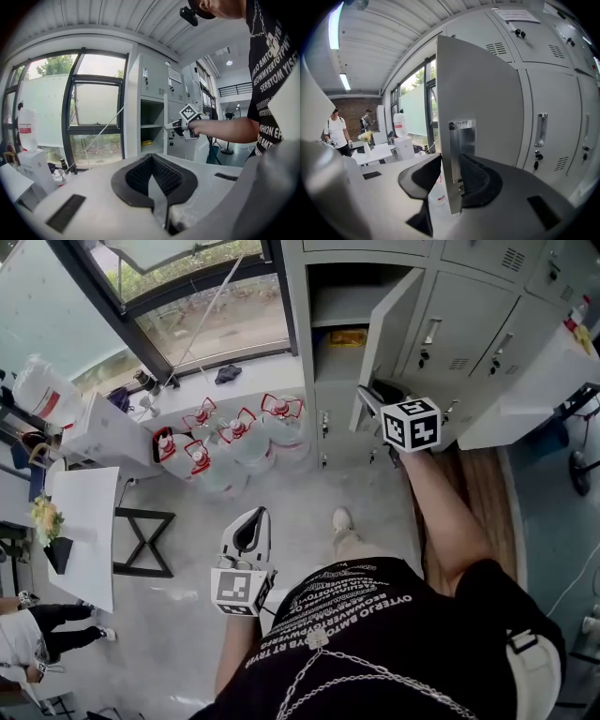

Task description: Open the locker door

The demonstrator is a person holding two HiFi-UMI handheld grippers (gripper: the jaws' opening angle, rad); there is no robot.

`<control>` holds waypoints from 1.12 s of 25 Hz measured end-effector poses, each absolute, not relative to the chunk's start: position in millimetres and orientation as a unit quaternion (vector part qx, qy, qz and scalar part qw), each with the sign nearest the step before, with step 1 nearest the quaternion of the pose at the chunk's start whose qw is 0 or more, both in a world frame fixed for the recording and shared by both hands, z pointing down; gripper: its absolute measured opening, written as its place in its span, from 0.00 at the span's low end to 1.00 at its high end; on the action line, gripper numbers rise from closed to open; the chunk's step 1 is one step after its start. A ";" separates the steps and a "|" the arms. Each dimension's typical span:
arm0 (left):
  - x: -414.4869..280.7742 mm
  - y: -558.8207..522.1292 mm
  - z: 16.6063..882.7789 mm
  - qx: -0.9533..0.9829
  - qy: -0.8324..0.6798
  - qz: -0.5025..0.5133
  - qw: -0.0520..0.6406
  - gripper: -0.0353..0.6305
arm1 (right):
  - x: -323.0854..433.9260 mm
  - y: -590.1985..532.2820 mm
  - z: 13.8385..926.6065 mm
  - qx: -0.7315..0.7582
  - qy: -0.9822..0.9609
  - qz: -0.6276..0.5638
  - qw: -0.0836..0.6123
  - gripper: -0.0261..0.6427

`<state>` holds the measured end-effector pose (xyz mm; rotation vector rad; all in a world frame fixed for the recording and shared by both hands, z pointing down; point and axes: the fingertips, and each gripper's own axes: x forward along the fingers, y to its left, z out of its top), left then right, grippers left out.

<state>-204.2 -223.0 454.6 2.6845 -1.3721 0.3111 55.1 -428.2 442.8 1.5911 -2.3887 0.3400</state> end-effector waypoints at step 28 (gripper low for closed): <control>-118.4 -201.0 447.5 0.919 -0.377 0.106 0.039 0.05 | 160.7 -347.4 442.9 0.582 -0.794 0.123 0.123 0.19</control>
